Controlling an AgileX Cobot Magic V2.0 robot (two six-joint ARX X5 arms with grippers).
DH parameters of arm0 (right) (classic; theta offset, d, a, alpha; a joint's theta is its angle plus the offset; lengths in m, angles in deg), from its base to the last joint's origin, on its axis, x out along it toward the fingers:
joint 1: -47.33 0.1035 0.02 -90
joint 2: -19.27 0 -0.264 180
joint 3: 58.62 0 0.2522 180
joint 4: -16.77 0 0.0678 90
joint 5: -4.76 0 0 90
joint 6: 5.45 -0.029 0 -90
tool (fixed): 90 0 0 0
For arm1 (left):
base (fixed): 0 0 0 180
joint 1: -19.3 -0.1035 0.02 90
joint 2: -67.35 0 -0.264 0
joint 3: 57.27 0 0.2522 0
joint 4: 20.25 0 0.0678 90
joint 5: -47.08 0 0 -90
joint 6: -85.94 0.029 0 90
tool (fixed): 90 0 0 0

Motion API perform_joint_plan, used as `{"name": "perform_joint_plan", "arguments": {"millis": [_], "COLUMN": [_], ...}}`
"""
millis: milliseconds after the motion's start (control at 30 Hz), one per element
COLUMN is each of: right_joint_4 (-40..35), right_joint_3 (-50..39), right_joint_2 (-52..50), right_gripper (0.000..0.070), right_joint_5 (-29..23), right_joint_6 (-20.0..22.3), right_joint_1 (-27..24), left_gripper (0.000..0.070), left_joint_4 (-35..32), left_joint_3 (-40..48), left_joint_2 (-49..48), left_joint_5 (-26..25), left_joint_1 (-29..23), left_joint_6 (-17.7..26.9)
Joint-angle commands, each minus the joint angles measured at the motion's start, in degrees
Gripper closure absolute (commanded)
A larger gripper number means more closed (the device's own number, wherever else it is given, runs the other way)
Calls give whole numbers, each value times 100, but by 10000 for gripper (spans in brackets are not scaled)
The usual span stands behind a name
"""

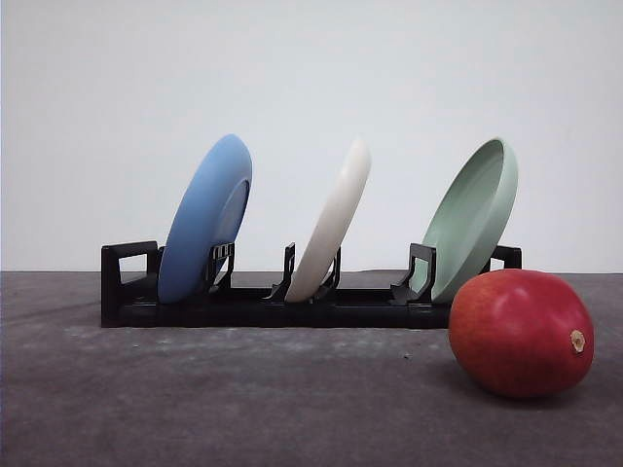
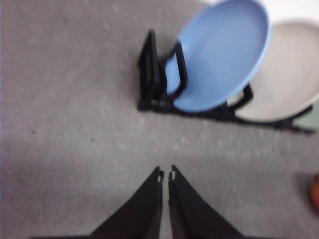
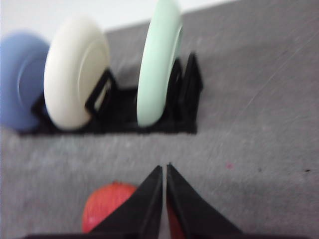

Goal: Place pomegranate in white plate

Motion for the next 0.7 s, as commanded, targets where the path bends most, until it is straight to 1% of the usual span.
{"name": "perform_joint_plan", "arguments": {"millis": [0, 67, 167, 233, 333, 433, 533, 600, 667], "right_joint_4": [-62, -83, -89, -107, -151, -199, -258, -279, -299], "right_joint_3": [101, 101, 101, 101, 101, 101, 101, 101, 101], "right_joint_2": [219, 430, 609, 647, 645, 645, 645, 645, 645], "right_gripper": [695, 695, 695, 695, 694, 694, 694, 694, 694], "right_joint_5": [159, 250, 217, 179, 59, 65, 74, 78, 84], "right_joint_6": [501, 643, 809, 910, 938, 1087, 1201, 1215, 1214], "right_joint_1": [3, 46, 232, 433, 764, 1010, 1155, 1183, 1185], "left_gripper": [697, 697, 697, 697, 697, 696, 696, 696, 696], "left_joint_4": [-4, -34, -173, -314, -632, -974, -1163, -1198, -1205], "left_joint_3": [-148, -200, -246, -273, -286, -315, -379, -413, -437], "left_joint_2": [257, 502, 800, 958, 1141, 1285, 1387, 1434, 1461], "left_joint_5": [-125, -144, -138, -90, 38, 59, 59, 69, 107], "left_joint_1": [13, 127, 410, 674, 1051, 1363, 1596, 1701, 1763], "left_joint_6": [511, 609, 755, 882, 1095, 1488, 1907, 2073, 2113]}}
